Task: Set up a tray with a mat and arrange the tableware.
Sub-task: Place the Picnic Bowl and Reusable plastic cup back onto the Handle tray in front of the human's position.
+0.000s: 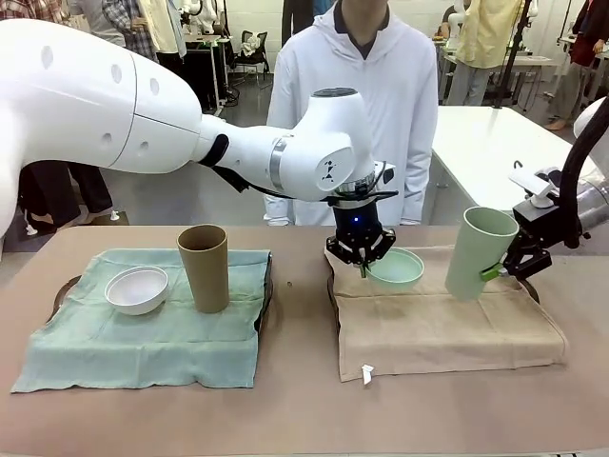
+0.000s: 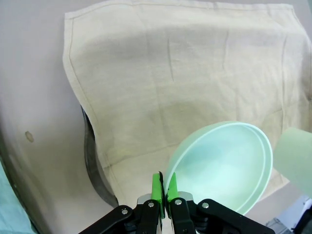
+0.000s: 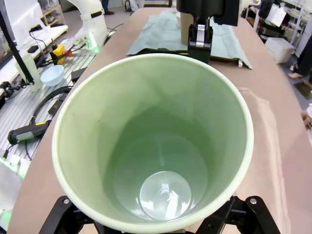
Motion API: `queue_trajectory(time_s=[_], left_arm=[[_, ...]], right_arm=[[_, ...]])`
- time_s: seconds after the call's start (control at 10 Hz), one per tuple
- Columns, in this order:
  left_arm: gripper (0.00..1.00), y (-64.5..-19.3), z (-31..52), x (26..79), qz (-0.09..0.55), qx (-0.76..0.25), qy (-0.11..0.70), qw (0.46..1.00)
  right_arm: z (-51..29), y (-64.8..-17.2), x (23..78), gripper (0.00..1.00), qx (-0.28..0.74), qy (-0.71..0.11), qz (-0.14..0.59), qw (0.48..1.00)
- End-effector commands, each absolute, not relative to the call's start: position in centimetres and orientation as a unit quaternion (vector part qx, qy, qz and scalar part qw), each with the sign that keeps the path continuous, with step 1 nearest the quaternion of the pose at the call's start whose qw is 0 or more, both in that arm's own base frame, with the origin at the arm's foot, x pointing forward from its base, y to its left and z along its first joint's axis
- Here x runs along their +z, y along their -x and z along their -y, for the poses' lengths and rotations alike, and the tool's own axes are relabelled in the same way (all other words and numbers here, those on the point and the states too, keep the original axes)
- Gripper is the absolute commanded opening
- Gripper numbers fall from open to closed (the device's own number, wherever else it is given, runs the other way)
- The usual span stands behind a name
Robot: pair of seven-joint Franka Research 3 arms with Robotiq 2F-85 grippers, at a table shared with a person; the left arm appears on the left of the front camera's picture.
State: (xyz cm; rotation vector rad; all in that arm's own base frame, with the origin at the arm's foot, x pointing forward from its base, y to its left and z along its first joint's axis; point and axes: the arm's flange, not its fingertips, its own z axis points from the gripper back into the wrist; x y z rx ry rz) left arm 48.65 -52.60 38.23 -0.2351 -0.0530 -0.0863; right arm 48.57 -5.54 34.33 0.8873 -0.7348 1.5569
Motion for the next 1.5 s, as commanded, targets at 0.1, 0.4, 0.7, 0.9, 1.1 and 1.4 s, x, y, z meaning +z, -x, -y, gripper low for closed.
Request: queue_trajectory(time_s=[0.1,0.4,0.7,0.9,1.1,1.4], left_arm=[[0.04,-48.5,52.6,38.6,0.028,-0.045,0.117,0.992],[0.04,-48.8,53.0,37.5,0.043,-0.048,0.108,0.992],[0.04,-49.1,53.3,36.5,0.071,-0.052,0.118,0.989],[0.04,-49.3,53.6,36.0,0.08,-0.056,0.12,0.988],[0.04,-49.5,53.8,35.3,0.075,-0.058,0.114,0.989],[0.59,-49.7,53.9,34.9,0.066,-0.057,0.106,0.99]], right_arm=[[5.9,-47.9,34.5,0.84,0.66,-0.382,0.307,0.569],[6.3,-48.9,33.6,0.84,0.671,-0.356,0.336,0.557],[6.2,-49.7,32.5,0.84,0.68,-0.349,0.333,0.553],[6.0,-50.0,31.4,0.84,0.681,-0.348,0.327,0.556],[5.6,-50.4,30.3,0.84,0.678,-0.353,0.319,0.561],[5.6,-50.8,29.6,1.0,0.673,-0.358,0.314,0.566]])
